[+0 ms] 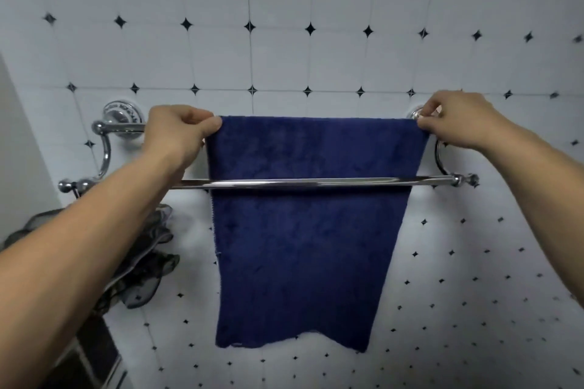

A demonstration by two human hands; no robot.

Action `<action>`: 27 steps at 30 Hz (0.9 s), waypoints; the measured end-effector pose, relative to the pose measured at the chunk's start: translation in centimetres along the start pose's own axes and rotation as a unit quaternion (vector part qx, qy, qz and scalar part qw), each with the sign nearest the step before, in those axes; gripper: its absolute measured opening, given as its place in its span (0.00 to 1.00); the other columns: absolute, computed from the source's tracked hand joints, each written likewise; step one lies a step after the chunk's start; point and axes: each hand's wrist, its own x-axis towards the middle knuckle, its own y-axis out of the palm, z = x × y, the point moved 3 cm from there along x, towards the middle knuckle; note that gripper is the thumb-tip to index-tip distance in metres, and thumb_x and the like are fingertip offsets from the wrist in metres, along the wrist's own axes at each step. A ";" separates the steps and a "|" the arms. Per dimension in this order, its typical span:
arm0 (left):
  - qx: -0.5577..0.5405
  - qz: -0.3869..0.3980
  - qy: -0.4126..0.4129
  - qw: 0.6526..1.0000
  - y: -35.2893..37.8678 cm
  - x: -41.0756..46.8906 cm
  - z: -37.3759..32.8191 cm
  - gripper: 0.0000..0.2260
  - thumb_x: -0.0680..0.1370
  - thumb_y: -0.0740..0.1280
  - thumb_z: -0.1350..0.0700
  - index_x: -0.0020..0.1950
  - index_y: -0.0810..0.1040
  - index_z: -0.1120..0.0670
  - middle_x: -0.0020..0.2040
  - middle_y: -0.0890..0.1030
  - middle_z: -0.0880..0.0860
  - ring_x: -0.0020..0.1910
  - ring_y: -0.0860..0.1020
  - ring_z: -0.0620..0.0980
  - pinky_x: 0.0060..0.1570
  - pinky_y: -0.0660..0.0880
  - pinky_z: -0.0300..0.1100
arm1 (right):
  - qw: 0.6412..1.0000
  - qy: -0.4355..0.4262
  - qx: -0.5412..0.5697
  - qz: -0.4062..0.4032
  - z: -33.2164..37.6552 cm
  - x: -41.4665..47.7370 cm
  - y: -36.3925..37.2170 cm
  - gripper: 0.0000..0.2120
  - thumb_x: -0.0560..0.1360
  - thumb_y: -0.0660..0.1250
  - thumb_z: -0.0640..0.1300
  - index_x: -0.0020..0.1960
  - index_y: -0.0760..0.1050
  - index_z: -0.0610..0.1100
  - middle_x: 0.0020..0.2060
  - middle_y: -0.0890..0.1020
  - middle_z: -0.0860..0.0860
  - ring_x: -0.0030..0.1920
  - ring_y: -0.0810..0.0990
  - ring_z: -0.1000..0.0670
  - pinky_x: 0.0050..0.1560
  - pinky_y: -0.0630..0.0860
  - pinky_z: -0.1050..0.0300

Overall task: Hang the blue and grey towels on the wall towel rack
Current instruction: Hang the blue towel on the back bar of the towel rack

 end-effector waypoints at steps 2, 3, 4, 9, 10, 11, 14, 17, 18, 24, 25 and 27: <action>0.005 0.037 -0.009 0.999 -0.2 -0.2 0.0 0.13 0.71 0.75 0.63 0.53 0.82 0.52 0.45 0.82 0.53 0.41 0.80 0.45 0.42 0.74 0.28 | 0.995 0.062 0.073 -0.011 -0.4 -0.3 0.2 0.07 0.68 0.72 0.43 0.38 0.79 0.40 0.31 0.83 0.45 0.36 0.80 0.43 0.43 0.76 0.52; 0.015 0.040 -0.009 0.999 -0.3 -0.3 0.0 0.15 0.70 0.76 0.64 0.54 0.82 0.52 0.48 0.82 0.55 0.44 0.80 0.47 0.46 0.75 0.31 | 0.986 0.097 0.132 -0.012 -0.6 -0.6 0.3 0.06 0.66 0.73 0.43 0.37 0.79 0.40 0.30 0.83 0.45 0.34 0.81 0.44 0.40 0.76 0.53; 0.022 0.036 -0.009 0.999 -0.3 -0.5 0.0 0.16 0.70 0.76 0.64 0.54 0.81 0.51 0.50 0.82 0.57 0.46 0.80 0.49 0.49 0.75 0.34 | 0.974 0.129 0.184 -0.007 -0.7 -0.9 0.7 0.06 0.66 0.74 0.42 0.36 0.79 0.41 0.30 0.83 0.44 0.33 0.81 0.45 0.37 0.75 0.55; 0.050 0.030 0.002 0.998 -0.4 -0.8 0.4 0.16 0.68 0.77 0.65 0.52 0.81 0.50 0.51 0.82 0.57 0.49 0.80 0.51 0.52 0.76 0.37 | 0.951 0.158 0.263 0.044 -1.2 -2.1 3.0 0.11 0.67 0.77 0.36 0.38 0.74 0.44 0.39 0.79 0.48 0.37 0.78 0.49 0.36 0.75 0.61; 0.063 0.033 0.008 0.997 -0.5 -0.7 0.6 0.16 0.67 0.77 0.65 0.50 0.81 0.50 0.48 0.82 0.57 0.48 0.80 0.50 0.51 0.75 0.37 | 0.954 0.151 0.257 0.042 -1.5 -2.1 2.9 0.12 0.67 0.77 0.35 0.38 0.74 0.44 0.42 0.79 0.48 0.41 0.78 0.48 0.45 0.76 0.58; 0.077 0.037 0.013 0.996 -0.8 -0.6 0.7 0.15 0.67 0.77 0.65 0.48 0.80 0.49 0.46 0.81 0.56 0.47 0.80 0.50 0.50 0.75 0.37 | 0.956 0.149 0.248 0.042 -1.9 -2.0 2.6 0.12 0.67 0.77 0.36 0.40 0.74 0.43 0.45 0.79 0.48 0.46 0.78 0.46 0.50 0.75 0.55; 0.116 0.045 0.021 0.992 -1.3 -0.5 1.4 0.18 0.67 0.77 0.65 0.43 0.74 0.46 0.42 0.79 0.58 0.47 0.81 0.54 0.55 0.78 0.49 | 0.967 0.125 0.212 0.061 -2.4 -1.9 1.6 0.19 0.69 0.76 0.38 0.54 0.73 0.48 0.42 0.78 0.49 0.49 0.78 0.44 0.55 0.74 0.49; 0.184 0.045 0.053 0.980 -0.6 -0.9 1.5 0.19 0.70 0.75 0.60 0.53 0.71 0.47 0.41 0.80 0.52 0.45 0.81 0.57 0.51 0.78 0.56 | 0.986 0.034 0.137 0.086 -1.5 -2.1 1.8 0.30 0.71 0.74 0.38 0.68 0.69 0.53 0.50 0.78 0.48 0.50 0.76 0.44 0.57 0.71 0.51; 0.225 0.047 0.067 0.971 -0.4 -1.0 1.3 0.20 0.71 0.75 0.58 0.57 0.71 0.46 0.41 0.80 0.50 0.47 0.81 0.57 0.50 0.78 0.55 | 0.992 0.010 0.094 0.090 -1.4 -2.0 2.0 0.30 0.71 0.74 0.40 0.69 0.69 0.53 0.52 0.78 0.48 0.51 0.75 0.45 0.55 0.70 0.54; 0.460 0.034 0.264 0.847 -0.3 0.4 -3.1 0.23 0.69 0.73 0.43 0.63 0.78 0.48 0.58 0.81 0.56 0.58 0.76 0.61 0.55 0.72 0.55 | 0.980 -0.071 -0.184 -0.005 0.9 -0.4 0.3 0.24 0.68 0.74 0.58 0.62 0.77 0.56 0.57 0.78 0.44 0.58 0.75 0.37 0.50 0.69 0.47; 0.479 0.072 0.291 0.825 0.3 0.6 -3.4 0.24 0.70 0.74 0.44 0.64 0.78 0.49 0.60 0.80 0.57 0.60 0.75 0.61 0.57 0.71 0.54 | 0.972 -0.100 -0.213 0.012 1.6 -0.2 0.8 0.23 0.68 0.73 0.58 0.62 0.77 0.55 0.58 0.79 0.45 0.58 0.74 0.38 0.52 0.68 0.46; 0.494 0.141 0.310 0.800 1.4 1.1 -3.4 0.19 0.74 0.72 0.47 0.64 0.79 0.50 0.61 0.81 0.54 0.61 0.76 0.59 0.59 0.71 0.51 | 0.964 -0.135 -0.223 0.046 2.2 0.2 2.0 0.15 0.72 0.71 0.56 0.57 0.77 0.54 0.55 0.81 0.48 0.57 0.74 0.41 0.53 0.65 0.47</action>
